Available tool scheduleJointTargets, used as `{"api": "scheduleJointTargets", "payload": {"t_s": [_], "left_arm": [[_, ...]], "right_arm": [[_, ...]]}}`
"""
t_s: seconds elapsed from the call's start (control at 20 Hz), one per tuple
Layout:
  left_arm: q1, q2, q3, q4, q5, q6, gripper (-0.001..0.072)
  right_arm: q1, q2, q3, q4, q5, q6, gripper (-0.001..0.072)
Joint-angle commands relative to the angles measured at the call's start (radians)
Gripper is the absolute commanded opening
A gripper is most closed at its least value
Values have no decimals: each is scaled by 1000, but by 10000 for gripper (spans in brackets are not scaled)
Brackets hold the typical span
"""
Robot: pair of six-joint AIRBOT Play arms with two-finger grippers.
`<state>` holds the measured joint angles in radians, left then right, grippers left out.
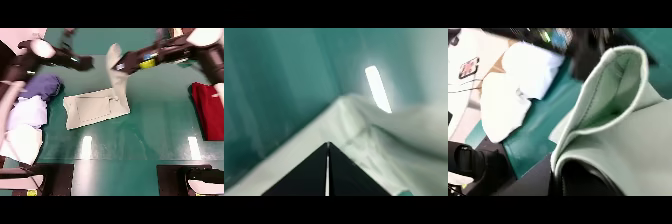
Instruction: Fold the shirts.
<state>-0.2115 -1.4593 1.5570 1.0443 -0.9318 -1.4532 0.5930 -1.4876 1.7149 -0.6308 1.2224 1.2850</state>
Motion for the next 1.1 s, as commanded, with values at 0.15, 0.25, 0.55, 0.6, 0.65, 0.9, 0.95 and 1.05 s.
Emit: {"api": "scheduleJointTargets", "payload": {"t_s": [0.15, 0.25, 0.55, 0.6, 0.65, 0.9, 0.95, 1.05], "left_arm": [[264, 294, 0, 106, -26, 21, 24], [287, 316, 0, 106, -58, 21, 25], [282, 317, -8, 100, -149, 22, 24], [282, 315, -8, 96, -159, 22, 24], [282, 315, -8, 93, -169, 22, 24], [282, 315, -8, 69, -162, 34, 24], [282, 314, -8, 68, -161, 34, 24], [282, 314, -8, 66, -161, 41, 24]], "right_arm": [[345, -241, 78, 4, -231, -101, 475], [357, -291, 153, -15, -168, -100, 473], [137, -211, -11, -224, -15, 3, 470], [76, -180, -82, -254, -16, 32, 470], [18, -154, -145, -286, -17, 62, 471], [-220, -159, -338, -291, -21, 87, 629], [-236, -183, -349, -255, -18, 87, 622], [-240, -243, -342, -186, -19, 83, 609]]}}
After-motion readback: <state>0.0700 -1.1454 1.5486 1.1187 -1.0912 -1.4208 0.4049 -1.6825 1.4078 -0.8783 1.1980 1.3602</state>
